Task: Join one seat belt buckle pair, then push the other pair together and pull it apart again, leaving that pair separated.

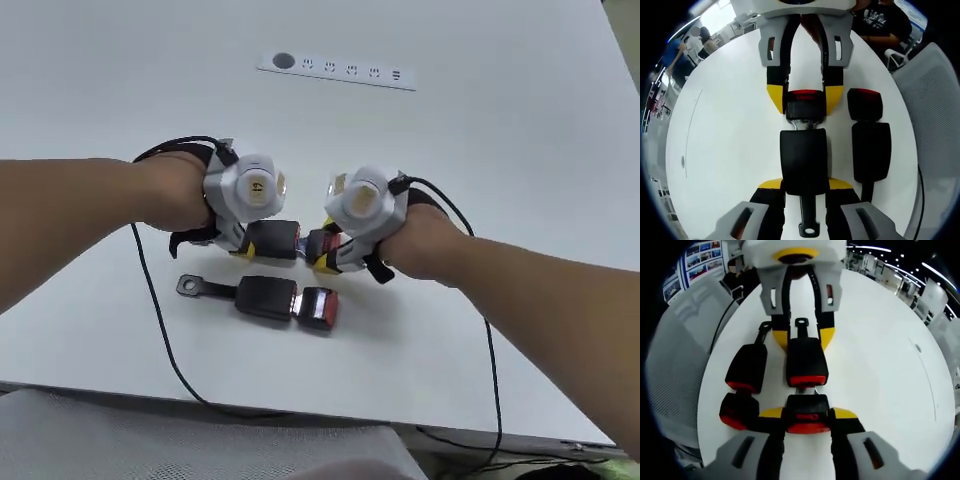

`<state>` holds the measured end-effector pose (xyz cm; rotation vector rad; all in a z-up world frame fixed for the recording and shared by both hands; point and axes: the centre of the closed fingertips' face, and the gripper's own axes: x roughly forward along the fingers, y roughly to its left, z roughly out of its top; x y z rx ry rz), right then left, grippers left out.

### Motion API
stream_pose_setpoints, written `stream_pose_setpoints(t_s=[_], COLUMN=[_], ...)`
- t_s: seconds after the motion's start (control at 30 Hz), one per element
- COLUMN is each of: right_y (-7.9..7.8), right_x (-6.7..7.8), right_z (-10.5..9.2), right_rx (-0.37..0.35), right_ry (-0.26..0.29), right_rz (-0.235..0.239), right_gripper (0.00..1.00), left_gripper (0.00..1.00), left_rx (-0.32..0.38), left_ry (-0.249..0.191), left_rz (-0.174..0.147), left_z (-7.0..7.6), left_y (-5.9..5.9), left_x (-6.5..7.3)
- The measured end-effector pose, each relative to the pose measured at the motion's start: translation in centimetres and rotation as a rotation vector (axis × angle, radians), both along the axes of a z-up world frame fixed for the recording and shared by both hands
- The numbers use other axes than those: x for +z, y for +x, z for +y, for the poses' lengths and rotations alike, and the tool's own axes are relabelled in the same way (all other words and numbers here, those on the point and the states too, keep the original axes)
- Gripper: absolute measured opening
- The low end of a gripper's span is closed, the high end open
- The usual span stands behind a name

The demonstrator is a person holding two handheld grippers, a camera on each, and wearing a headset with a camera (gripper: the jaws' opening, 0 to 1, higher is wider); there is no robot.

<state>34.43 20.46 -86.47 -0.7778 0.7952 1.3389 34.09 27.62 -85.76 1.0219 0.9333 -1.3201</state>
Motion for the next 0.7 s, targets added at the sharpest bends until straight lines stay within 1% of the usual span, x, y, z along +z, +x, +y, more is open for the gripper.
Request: stream_pose_setpoints(t_s=[0.2,0.3,0.4,0.5,0.63,0.7], right_y=[-0.04,0.03,0.01,0.03,0.04,0.03], right_x=[-0.06,-0.10,-0.12,-0.13,-0.15,-0.14], right_z=[-0.02,-0.01,0.05,-0.01,0.01,-0.02], right_rx=[0.007,0.005,0.012,0.016,0.018,0.019], right_ry=[-0.008,-0.009,-0.018,-0.013,-0.007,-0.006], right_rz=[0.013,0.020,0.021,0.022,0.020,0.020], right_gripper=[0.35,0.36,0.36,0.36,0.36,0.36], left_gripper=[0.30,0.30,0.30,0.30,0.30,0.30], left_rx=[-0.004,-0.002,0.000,0.002,0.005,0.003], left_ry=[0.000,-0.004,0.001,0.004,-0.001,0.005], left_rz=[-0.003,0.001,0.002,-0.001,0.005,0.007], left_z=[-0.04,-0.04,-0.03,-0.05,-0.09,-0.13], left_y=[-0.02,0.05,0.14,0.11,0.06,0.04], left_x=[0.02,-0.05,-0.15,-0.14,-0.09,-0.08])
